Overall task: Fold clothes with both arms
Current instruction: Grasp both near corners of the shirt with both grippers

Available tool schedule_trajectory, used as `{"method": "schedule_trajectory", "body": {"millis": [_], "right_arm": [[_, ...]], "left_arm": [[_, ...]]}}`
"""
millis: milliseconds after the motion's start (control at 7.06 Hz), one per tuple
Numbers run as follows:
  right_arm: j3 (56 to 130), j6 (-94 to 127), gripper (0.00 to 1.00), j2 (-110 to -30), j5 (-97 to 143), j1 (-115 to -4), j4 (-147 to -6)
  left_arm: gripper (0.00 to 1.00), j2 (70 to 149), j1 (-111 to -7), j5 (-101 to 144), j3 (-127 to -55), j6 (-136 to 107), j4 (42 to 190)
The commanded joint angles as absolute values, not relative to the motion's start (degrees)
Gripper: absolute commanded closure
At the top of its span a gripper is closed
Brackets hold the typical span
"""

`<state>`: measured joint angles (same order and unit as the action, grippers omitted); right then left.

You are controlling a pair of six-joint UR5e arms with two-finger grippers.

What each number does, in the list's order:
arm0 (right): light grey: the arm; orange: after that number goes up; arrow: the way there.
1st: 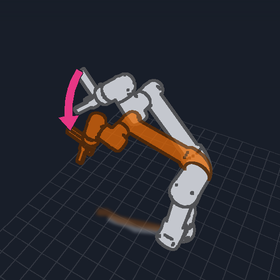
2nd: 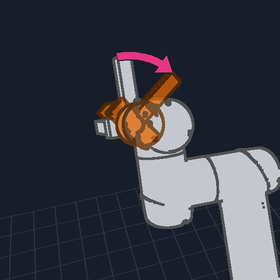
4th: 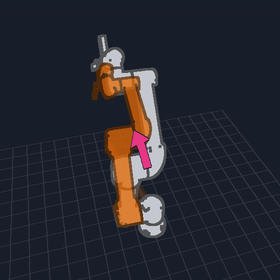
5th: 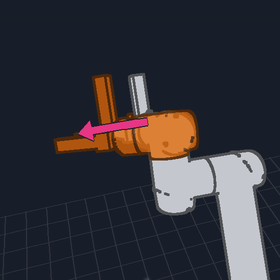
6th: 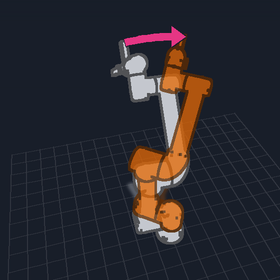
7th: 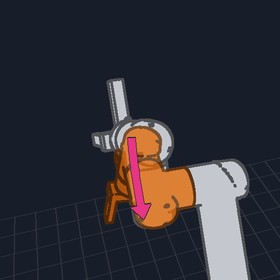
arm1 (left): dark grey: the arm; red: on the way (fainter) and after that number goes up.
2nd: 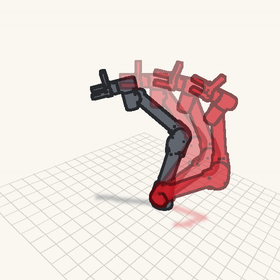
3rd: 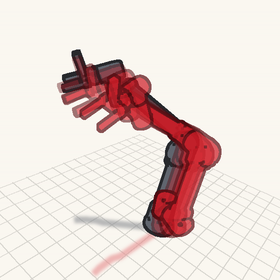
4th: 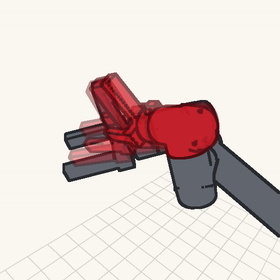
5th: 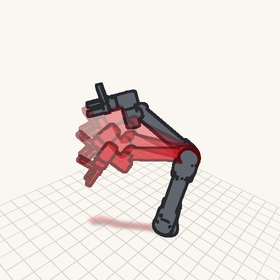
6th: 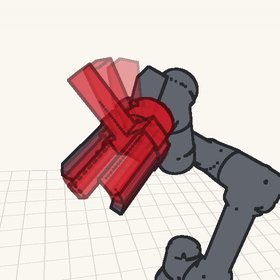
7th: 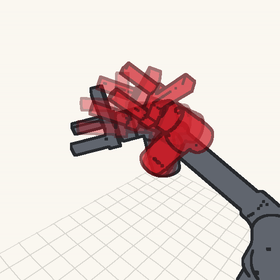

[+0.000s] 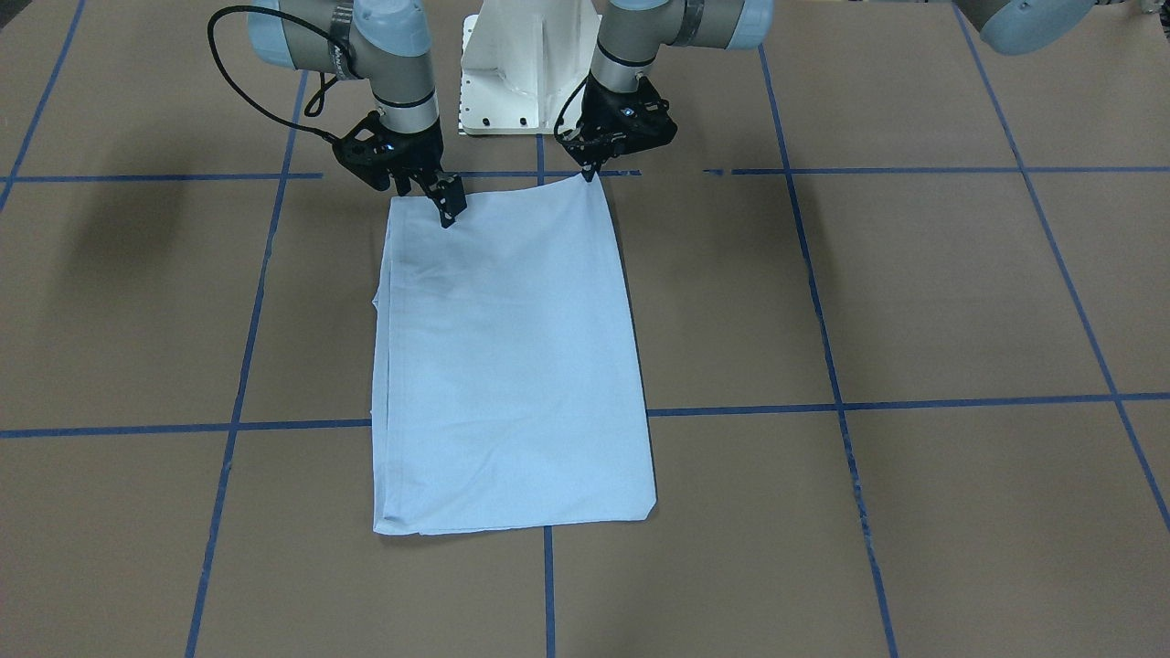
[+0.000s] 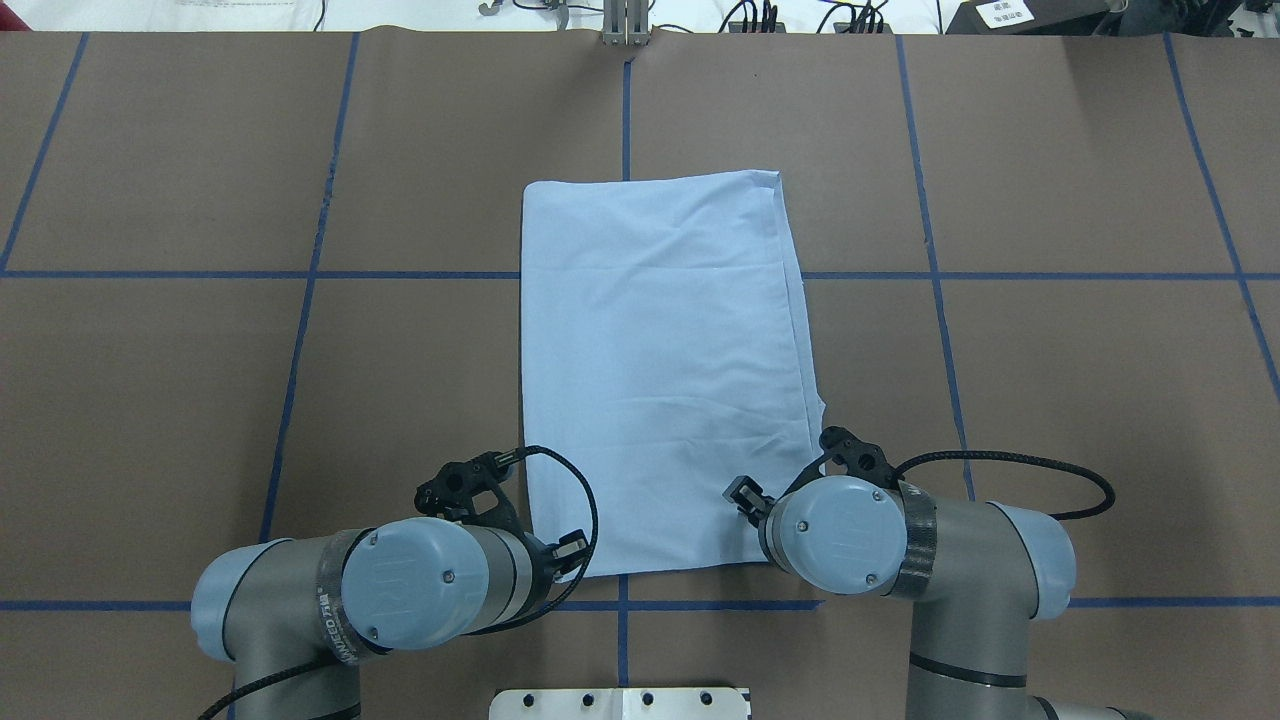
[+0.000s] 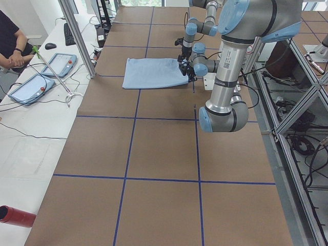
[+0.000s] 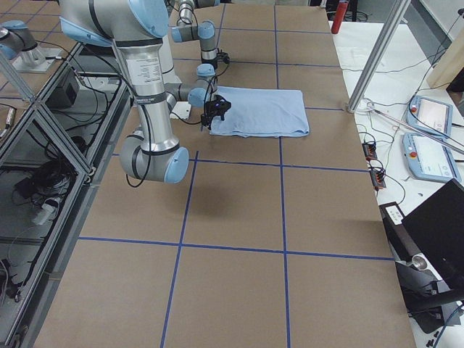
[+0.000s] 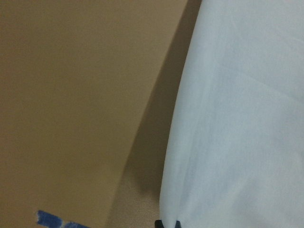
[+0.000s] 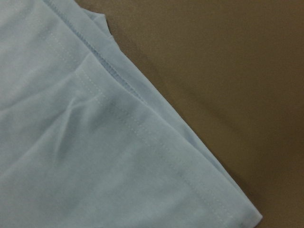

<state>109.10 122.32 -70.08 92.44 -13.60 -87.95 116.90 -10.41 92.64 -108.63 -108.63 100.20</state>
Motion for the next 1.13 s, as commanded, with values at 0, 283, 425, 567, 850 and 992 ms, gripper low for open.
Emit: {"method": "schedule_trajectory", "body": {"millis": [0,283,425,567,850,992], "right_arm": [[108.72,122.26,0.00,-70.14,92.72,-13.71,-87.98],[109.07,122.26,0.15,-70.05,92.99,-13.89,-87.98],[109.33,122.26,0.65,-70.05,93.34,-14.06,-87.98],[109.34,122.17,0.92,-70.05,93.34,-14.06,-87.98],[109.34,122.17,1.00,-69.96,93.43,-14.15,-87.89],[109.34,122.17,1.00,-69.79,93.43,-14.15,-87.98]], "left_arm": [[1.00,116.89,-10.37,92.64,-108.63,-108.63,100.28],[1.00,116.98,-10.37,92.64,-108.63,-108.63,100.28],[1.00,116.98,-10.37,92.64,-108.63,-108.63,100.28],[1.00,116.98,-10.37,92.64,-108.63,-108.63,100.28],[1.00,116.98,-10.28,92.64,-108.63,-108.63,100.20],[1.00,116.98,-10.28,92.64,-108.63,-108.63,100.28]]}}
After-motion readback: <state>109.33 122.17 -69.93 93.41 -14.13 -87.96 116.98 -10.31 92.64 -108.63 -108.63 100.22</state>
